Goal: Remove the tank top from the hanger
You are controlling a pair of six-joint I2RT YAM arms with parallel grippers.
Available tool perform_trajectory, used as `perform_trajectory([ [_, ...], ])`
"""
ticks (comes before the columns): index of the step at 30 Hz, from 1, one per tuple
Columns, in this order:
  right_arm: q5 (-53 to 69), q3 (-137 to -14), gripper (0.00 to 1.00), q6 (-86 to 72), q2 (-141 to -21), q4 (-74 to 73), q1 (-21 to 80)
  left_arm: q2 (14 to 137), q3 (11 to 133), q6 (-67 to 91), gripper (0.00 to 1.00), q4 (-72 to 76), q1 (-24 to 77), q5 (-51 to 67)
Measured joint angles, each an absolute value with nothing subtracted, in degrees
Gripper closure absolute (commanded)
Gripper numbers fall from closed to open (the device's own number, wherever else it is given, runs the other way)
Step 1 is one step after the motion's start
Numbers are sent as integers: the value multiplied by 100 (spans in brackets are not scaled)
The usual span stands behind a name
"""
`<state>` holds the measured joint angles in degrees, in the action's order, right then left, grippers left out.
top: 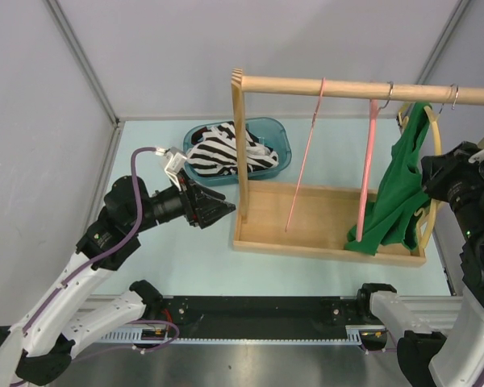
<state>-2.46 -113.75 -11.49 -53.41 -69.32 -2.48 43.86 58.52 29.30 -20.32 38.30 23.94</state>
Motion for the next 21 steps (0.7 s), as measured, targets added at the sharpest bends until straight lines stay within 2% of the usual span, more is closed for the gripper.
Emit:
perform_trajectory([
  [21,-226,-10694,100,-1164,-4810,-6302,-237,4407,5760,2886,38,-2075,3830,2377],
])
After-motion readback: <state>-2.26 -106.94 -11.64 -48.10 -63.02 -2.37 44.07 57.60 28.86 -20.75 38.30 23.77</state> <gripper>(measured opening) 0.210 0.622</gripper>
